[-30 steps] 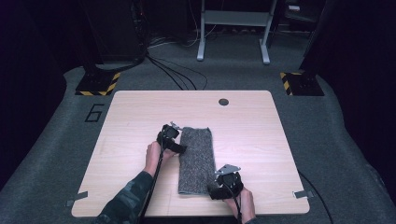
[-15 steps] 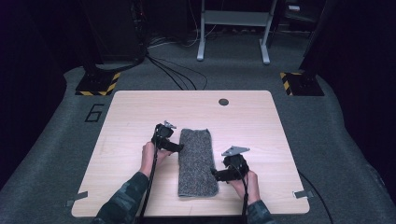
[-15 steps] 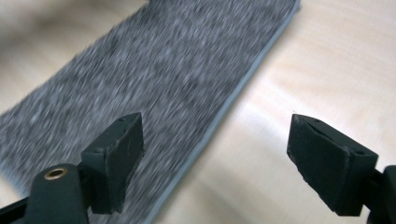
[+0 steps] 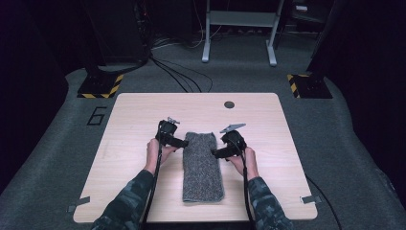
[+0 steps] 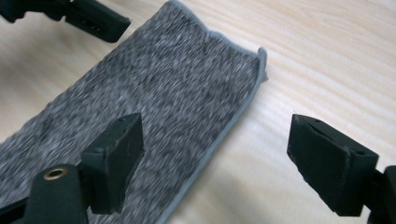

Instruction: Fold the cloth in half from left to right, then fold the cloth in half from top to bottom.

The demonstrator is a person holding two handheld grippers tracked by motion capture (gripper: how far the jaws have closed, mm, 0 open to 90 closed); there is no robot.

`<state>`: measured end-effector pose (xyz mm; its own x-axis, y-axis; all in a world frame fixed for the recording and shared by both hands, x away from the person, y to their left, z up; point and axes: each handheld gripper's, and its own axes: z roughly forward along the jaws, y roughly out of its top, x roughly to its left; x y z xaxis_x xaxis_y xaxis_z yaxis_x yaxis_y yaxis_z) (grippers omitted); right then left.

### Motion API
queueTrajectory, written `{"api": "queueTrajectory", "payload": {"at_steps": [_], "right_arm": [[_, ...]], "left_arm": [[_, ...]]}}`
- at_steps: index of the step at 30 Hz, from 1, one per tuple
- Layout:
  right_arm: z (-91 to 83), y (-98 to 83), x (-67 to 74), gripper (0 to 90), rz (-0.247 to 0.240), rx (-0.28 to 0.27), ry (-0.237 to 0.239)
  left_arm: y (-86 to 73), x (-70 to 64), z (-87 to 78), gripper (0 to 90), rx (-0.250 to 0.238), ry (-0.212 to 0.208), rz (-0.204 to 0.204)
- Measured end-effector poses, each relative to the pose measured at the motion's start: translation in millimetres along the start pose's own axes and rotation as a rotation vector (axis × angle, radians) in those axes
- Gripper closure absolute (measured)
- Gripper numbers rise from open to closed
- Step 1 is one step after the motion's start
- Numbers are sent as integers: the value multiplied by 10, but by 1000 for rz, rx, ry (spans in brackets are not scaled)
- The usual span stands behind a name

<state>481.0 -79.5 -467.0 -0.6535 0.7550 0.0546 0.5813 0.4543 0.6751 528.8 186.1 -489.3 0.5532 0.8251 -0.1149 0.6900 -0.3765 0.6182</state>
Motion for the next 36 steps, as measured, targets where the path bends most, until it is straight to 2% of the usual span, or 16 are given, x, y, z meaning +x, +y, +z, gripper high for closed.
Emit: {"api": "queueTrajectory", "payload": {"at_steps": [6, 8, 13, 14, 15, 16, 19, 20, 22, 24, 27, 28, 30, 32, 36], "right_arm": [[146, 149, -125, 193, 26, 17, 3], [194, 171, -148, 190, 20, 31, -4], [305, 225, -210, 201, 40, 51, -13], [327, 237, -228, 210, 39, 48, -20], [350, 246, -241, 211, 38, 54, -24], [377, 256, -263, 211, 48, 66, -22], [443, 275, -328, 232, 67, 65, -29], [457, 285, -350, 246, 72, 70, -22], [489, 300, -362, 271, 64, 55, -45], [533, 320, -374, 301, 66, 62, -30], [605, 355, -394, 349, 71, 60, -36], [632, 369, -400, 372, 73, 65, -30], [692, 392, -387, 394, 50, 75, -47], [749, 407, -371, 429, 42, 91, -42], [827, 409, -340, 518, 43, 121, -51]], "left_arm": [[46, 5, 58, 160, 5, -7, -1], [47, -2, 85, 162, 9, -6, -2], [62, -7, 142, 175, 25, -13, 3], [67, -20, 162, 181, 14, -11, -11], [81, -10, 165, 187, 22, -6, 6], [87, -23, 179, 189, 11, -7, -12], [119, -3, 201, 203, 16, -12, -11], [126, -8, 214, 209, 8, -9, -23], [138, 0, 240, 233, 13, -5, -14], [143, 8, 255, 247, 12, -9, -22], [159, 29, 249, 274, 14, -6, -12], [160, 22, 261, 286, -1, -7, -35], [168, 32, 264, 330, 5, -8, -28], [173, 34, 274, 375, 19, -7, -16], [172, 20, 304, 476, 31, -11, 4]]}}
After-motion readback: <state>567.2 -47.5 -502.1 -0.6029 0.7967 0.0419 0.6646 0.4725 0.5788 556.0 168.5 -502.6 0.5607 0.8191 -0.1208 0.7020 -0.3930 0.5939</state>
